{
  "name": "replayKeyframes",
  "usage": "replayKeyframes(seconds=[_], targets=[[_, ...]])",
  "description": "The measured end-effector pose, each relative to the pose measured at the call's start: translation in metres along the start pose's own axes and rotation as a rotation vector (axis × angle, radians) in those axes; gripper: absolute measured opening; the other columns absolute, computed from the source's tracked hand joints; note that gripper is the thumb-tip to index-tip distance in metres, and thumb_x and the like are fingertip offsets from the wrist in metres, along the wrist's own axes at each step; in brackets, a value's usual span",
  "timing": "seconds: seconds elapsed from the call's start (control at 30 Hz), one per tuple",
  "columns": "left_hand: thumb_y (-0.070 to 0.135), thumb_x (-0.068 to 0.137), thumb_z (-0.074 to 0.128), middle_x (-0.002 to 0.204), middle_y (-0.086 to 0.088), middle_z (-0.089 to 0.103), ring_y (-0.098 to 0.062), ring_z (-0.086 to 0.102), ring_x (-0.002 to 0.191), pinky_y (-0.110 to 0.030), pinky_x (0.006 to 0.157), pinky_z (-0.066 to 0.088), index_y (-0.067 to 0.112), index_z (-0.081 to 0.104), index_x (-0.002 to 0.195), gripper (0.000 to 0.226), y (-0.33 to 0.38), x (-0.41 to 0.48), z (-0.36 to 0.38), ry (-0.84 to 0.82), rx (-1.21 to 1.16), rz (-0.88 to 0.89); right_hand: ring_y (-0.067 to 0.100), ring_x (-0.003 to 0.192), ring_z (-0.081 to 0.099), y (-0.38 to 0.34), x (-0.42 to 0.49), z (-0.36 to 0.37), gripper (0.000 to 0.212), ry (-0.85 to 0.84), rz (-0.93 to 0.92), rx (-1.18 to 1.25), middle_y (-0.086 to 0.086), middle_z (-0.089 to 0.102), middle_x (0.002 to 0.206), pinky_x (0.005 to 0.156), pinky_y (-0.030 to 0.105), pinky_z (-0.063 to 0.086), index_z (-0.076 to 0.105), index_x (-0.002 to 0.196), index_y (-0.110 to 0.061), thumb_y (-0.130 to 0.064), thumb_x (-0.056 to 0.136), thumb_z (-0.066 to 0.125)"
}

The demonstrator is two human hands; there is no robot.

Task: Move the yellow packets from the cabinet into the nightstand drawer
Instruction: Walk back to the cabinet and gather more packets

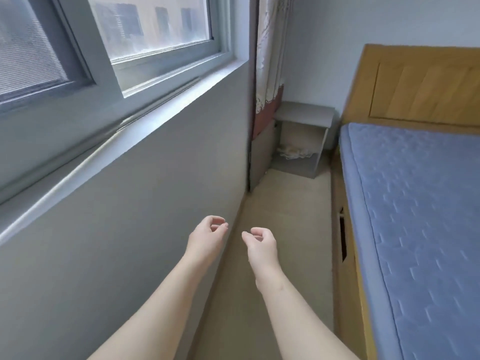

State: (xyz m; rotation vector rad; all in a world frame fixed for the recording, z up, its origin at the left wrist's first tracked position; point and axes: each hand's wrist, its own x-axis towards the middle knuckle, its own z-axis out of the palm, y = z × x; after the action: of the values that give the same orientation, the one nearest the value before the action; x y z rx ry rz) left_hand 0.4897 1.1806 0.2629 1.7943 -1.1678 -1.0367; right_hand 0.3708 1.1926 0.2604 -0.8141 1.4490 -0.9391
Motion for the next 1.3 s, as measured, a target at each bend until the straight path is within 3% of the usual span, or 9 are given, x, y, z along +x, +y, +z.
replayKeyframes(seconds=[0.17,0.37,0.43,0.57,0.7,0.83,1.07,1.2,1.3], targets=[[0.031,0.094,0.049,0.105,0.008,0.061,-0.012,0.060,0.098,-0.023,0.068,0.042,0.031,0.055,0.105,0.013,0.033,0.087,0.024,-0.172,0.097,0.078,0.001,0.079,0.045,-0.028,0.061,0.002,0.028,0.152,0.034,0.067,-0.006,0.047,0.103,0.068,0.023,0.036,0.048,0.120,-0.020,-0.024,0.093,0.053],[0.030,0.093,0.049,0.103,0.007,0.063,-0.010,0.060,0.093,-0.018,0.063,0.040,0.031,0.056,0.103,0.012,0.063,0.182,0.073,-0.308,0.169,0.108,-0.001,0.076,0.046,-0.053,0.155,-0.015,0.031,0.296,0.093,0.113,-0.007,0.049,0.105,0.066,0.023,0.036,0.049,0.123,-0.020,-0.025,0.092,0.053],[0.030,0.093,0.049,0.104,0.007,0.063,-0.011,0.060,0.095,-0.018,0.064,0.040,0.031,0.055,0.104,0.012,0.078,0.222,0.094,-0.318,0.167,0.118,-0.001,0.077,0.047,-0.073,0.200,-0.023,0.032,0.304,0.071,0.121,-0.008,0.050,0.108,0.064,0.022,0.036,0.049,0.123,-0.021,-0.026,0.092,0.053],[0.029,0.093,0.048,0.104,0.008,0.063,-0.010,0.059,0.095,-0.017,0.063,0.039,0.031,0.055,0.106,0.014,0.119,0.303,0.134,-0.298,0.165,0.107,0.007,0.085,0.049,-0.122,0.291,-0.044,0.034,0.280,0.024,0.126,-0.007,0.051,0.114,0.077,0.026,0.036,0.047,0.126,-0.022,-0.026,0.092,0.053],[0.029,0.094,0.047,0.103,0.008,0.062,-0.010,0.059,0.095,-0.016,0.063,0.038,0.030,0.055,0.107,0.015,0.166,0.378,0.167,-0.260,0.143,0.094,0.000,0.079,0.047,-0.175,0.372,-0.066,0.035,0.263,0.005,0.097,-0.006,0.051,0.114,0.074,0.026,0.037,0.048,0.126,-0.021,-0.025,0.092,0.053],[0.029,0.093,0.048,0.104,0.009,0.062,-0.012,0.060,0.097,-0.017,0.065,0.040,0.030,0.056,0.105,0.014,0.199,0.451,0.204,-0.263,0.118,0.073,-0.003,0.076,0.046,-0.214,0.452,-0.085,0.034,0.262,0.003,0.086,-0.007,0.051,0.110,0.061,0.020,0.036,0.048,0.125,-0.020,-0.024,0.092,0.053],[0.029,0.093,0.049,0.102,0.006,0.062,-0.014,0.060,0.095,-0.020,0.065,0.041,0.027,0.057,0.104,0.013,0.242,0.601,0.274,-0.285,0.138,0.077,0.002,0.079,0.048,-0.263,0.605,-0.107,0.033,0.304,0.032,0.078,-0.007,0.051,0.109,0.070,0.024,0.037,0.049,0.125,-0.019,-0.024,0.092,0.053],[0.029,0.094,0.050,0.104,0.004,0.063,-0.015,0.060,0.098,-0.022,0.075,0.041,0.026,0.057,0.105,0.013,0.276,0.697,0.316,-0.319,0.147,0.101,0.007,0.086,0.049,-0.303,0.701,-0.119,0.033,0.350,0.020,0.087,-0.005,0.051,0.111,0.076,0.024,0.037,0.050,0.125,-0.018,-0.023,0.093,0.054],[0.028,0.095,0.050,0.103,0.003,0.063,-0.015,0.059,0.095,-0.022,0.073,0.040,0.026,0.056,0.104,0.012,0.306,0.761,0.343,-0.351,0.179,0.128,0.010,0.093,0.049,-0.337,0.762,-0.131,0.030,0.382,0.012,0.083,-0.004,0.052,0.112,0.073,0.022,0.039,0.050,0.123,-0.019,-0.023,0.093,0.054]])
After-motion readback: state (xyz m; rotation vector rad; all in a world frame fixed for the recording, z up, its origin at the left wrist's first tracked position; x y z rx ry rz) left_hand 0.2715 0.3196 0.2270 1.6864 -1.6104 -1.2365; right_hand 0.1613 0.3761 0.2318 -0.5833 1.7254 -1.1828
